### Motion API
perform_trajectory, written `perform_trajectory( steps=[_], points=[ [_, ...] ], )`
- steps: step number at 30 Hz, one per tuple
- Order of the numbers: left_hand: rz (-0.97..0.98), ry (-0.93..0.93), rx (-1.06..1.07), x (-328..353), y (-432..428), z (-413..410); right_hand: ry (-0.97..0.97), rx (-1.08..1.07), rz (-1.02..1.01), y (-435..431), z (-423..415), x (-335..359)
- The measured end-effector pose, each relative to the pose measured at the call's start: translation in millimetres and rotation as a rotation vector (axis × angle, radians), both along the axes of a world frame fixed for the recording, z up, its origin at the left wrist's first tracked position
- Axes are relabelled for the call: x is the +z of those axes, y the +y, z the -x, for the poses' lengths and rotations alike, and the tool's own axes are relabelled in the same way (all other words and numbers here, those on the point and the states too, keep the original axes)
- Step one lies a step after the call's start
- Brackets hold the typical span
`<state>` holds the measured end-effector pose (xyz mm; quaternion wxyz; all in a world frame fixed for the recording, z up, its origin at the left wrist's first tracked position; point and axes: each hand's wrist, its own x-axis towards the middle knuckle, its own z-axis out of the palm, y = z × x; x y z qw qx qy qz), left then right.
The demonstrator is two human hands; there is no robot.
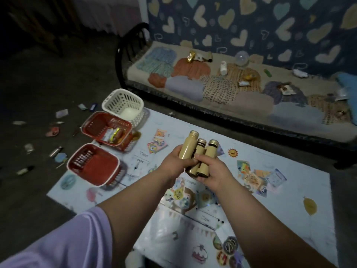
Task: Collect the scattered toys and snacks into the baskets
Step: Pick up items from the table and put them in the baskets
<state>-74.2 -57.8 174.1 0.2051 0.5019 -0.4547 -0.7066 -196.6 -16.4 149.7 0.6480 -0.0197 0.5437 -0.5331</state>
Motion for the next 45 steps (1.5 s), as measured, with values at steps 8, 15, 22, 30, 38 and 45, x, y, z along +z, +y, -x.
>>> perform_trajectory(
  steps=[8,15,22,30,38,45],
  points=[
    [0.059,-0.092,0.066,-14.8,-36.6,-82.5,-0.018,0.06,0.002,-47.5,-76.1,-9.3],
    [0.034,-0.24,0.027,-43.9,-70.9,-163.6,-0.03,0.078,-0.106,-76.3,-156.8,-43.7],
    [0.008,-0.316,0.044,-75.2,-122.8,-270.0,-0.161,0.07,-0.125,-127.2,-274.2,-88.9],
    [0.026,-0.577,-0.114,-135.0,-190.2,-348.6,-0.22,0.057,-0.131,-182.2,-366.4,-153.2],
    [0.02,-0.739,-0.335,-186.6,-231.9,-366.0,-0.146,0.034,-0.296,-216.2,-405.3,-229.5],
    [0.003,-0.82,-0.436,-218.0,-242.3,-368.0,0.048,0.036,-0.353,-226.6,-416.9,-237.3]
  ],
)
